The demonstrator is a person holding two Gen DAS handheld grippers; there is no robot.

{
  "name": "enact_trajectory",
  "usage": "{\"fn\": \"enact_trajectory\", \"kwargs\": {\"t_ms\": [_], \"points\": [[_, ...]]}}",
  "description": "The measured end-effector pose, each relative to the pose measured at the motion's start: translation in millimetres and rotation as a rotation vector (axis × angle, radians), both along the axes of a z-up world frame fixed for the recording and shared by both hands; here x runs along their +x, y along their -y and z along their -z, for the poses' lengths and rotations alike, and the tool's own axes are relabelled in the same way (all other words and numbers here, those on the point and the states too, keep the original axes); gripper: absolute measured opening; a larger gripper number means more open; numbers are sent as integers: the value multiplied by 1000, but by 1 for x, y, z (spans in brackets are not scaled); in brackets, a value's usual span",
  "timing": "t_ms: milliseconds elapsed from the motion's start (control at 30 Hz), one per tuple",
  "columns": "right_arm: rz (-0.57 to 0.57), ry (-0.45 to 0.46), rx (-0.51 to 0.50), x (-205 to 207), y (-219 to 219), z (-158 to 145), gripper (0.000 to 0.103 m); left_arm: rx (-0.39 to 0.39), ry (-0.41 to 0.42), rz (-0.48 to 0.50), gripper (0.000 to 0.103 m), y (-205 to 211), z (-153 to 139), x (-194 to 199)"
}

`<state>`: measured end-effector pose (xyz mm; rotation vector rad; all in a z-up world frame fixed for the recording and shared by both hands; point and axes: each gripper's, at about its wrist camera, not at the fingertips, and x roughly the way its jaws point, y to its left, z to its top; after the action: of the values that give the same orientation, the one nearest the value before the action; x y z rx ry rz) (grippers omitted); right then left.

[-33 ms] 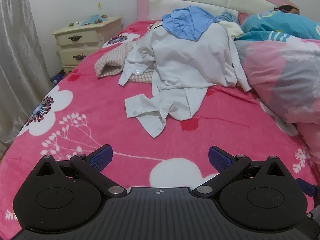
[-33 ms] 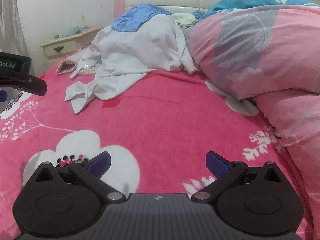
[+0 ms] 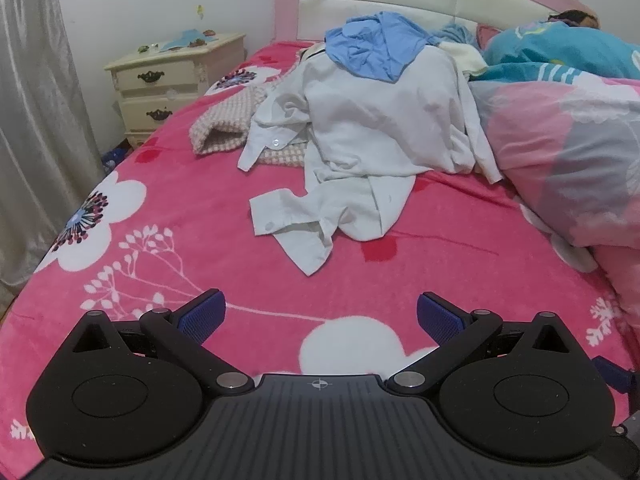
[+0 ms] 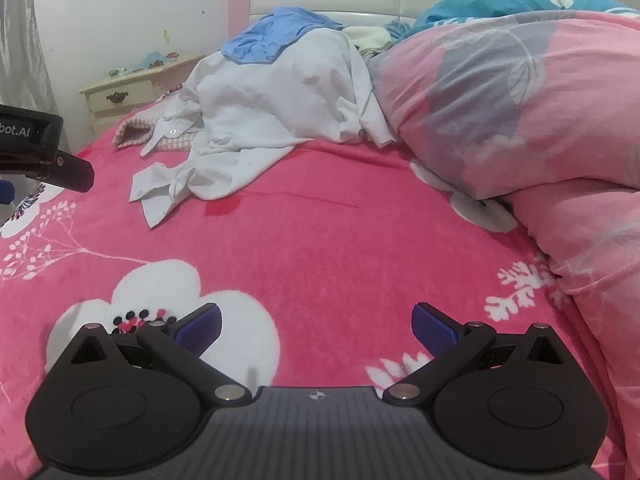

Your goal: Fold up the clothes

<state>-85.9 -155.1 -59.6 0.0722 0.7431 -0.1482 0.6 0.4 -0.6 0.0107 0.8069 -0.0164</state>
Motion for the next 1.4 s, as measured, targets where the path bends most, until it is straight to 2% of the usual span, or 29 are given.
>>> {"fn": "enact_trajectory", "kwargs": {"t_ms": [200,300,467,1400], "points": [[22,-6,6,2,1,-5,103,-10,-4,-4,103,-6,2,2],[25,-12,-4,4,1,-7,103,-5,19,0,103,-4,1,-5],[39,-8,-22,8,0,-11,103,-42,20,-6,103,-5,3,-2],[35,-13,-10,7,7,-16,103,19,9,-12,103,-7,10,-2]]}}
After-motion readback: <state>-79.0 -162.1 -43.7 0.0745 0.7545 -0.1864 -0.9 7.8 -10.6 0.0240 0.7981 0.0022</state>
